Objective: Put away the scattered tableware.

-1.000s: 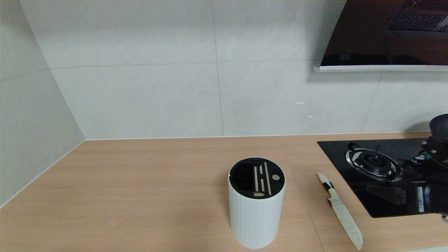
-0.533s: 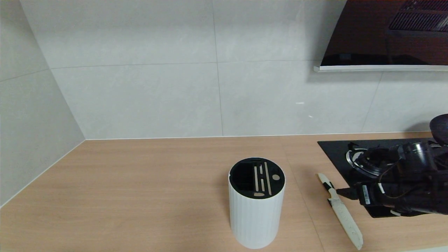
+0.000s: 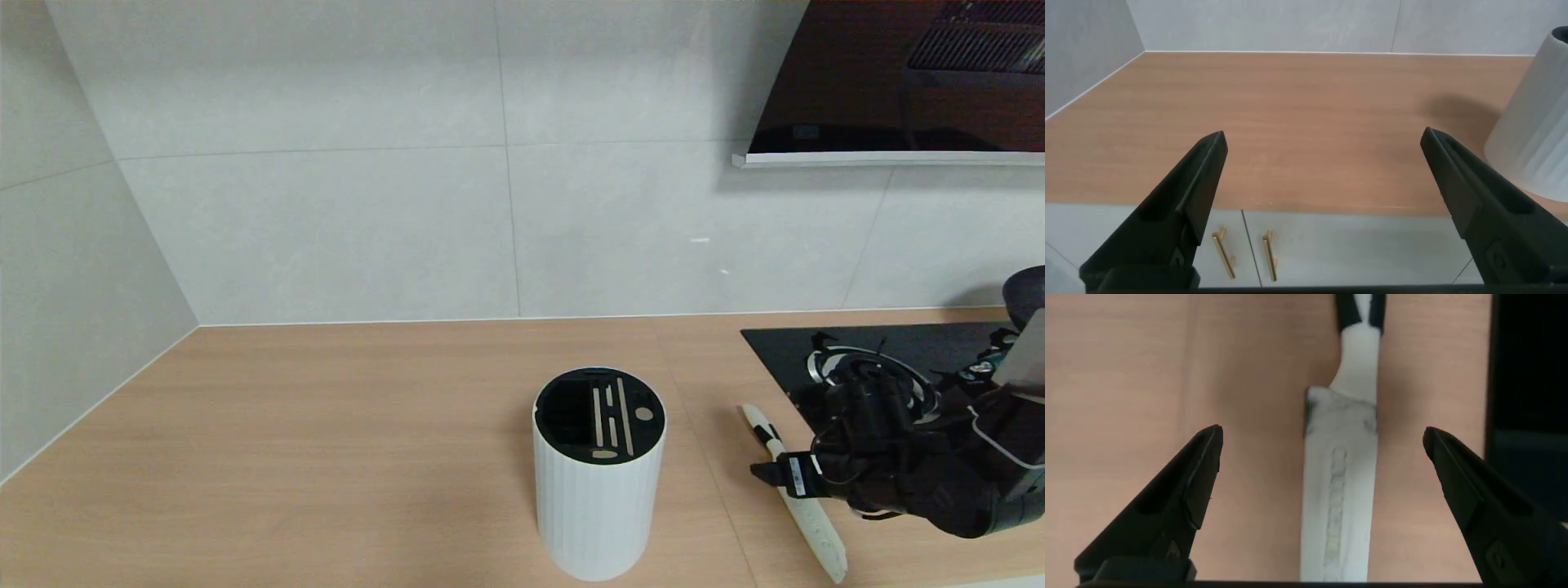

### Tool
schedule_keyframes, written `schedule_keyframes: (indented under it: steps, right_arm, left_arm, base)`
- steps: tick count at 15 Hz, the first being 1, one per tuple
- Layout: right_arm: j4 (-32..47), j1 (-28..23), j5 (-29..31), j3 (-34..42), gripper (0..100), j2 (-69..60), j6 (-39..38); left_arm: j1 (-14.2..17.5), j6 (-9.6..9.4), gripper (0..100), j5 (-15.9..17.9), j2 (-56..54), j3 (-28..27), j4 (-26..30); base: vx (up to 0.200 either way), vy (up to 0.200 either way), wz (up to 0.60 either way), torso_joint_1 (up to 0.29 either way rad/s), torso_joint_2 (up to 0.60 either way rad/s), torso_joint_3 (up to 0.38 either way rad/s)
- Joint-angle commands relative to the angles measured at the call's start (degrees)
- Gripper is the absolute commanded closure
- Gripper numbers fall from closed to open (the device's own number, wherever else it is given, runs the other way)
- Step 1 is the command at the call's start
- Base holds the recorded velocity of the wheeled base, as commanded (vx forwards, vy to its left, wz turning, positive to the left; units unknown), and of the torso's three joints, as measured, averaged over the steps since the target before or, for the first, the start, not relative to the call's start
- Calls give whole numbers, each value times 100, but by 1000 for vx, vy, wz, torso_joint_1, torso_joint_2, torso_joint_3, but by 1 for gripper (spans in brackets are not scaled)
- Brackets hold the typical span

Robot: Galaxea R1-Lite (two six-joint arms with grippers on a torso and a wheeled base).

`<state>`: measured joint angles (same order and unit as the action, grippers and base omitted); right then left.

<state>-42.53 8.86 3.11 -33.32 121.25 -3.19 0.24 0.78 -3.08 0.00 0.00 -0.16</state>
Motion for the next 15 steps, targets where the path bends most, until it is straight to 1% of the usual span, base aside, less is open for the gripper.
schedule_keyframes:
  steps: [1, 6, 13, 14, 15]
  right_arm:
    - [-150, 1, 6, -17, 0, 426, -15]
    - [-563, -25, 49, -35, 0, 672, -23]
    - [-572, -51, 58, -61, 0, 672, -41]
    - [-572, -51, 58, -61, 100, 681, -41]
    - [-572, -60, 49, -61, 100, 681, -41]
  left_arm:
    - [2, 1, 0, 1, 9, 0, -2]
    - [2, 1, 0, 1, 9, 0, -2]
    - [2, 1, 0, 1, 0, 0, -2]
    - [2, 1, 0, 1, 9, 0, -2]
    - [2, 1, 0, 1, 0, 0, -2]
  base:
    - [0, 0, 0, 0, 0, 0]
    - [0, 0, 0, 0, 0, 0]
    - [0, 0, 0, 0, 0, 0]
    - [0, 0, 0, 0, 0, 0]
    - [0, 0, 0, 0, 0, 0]
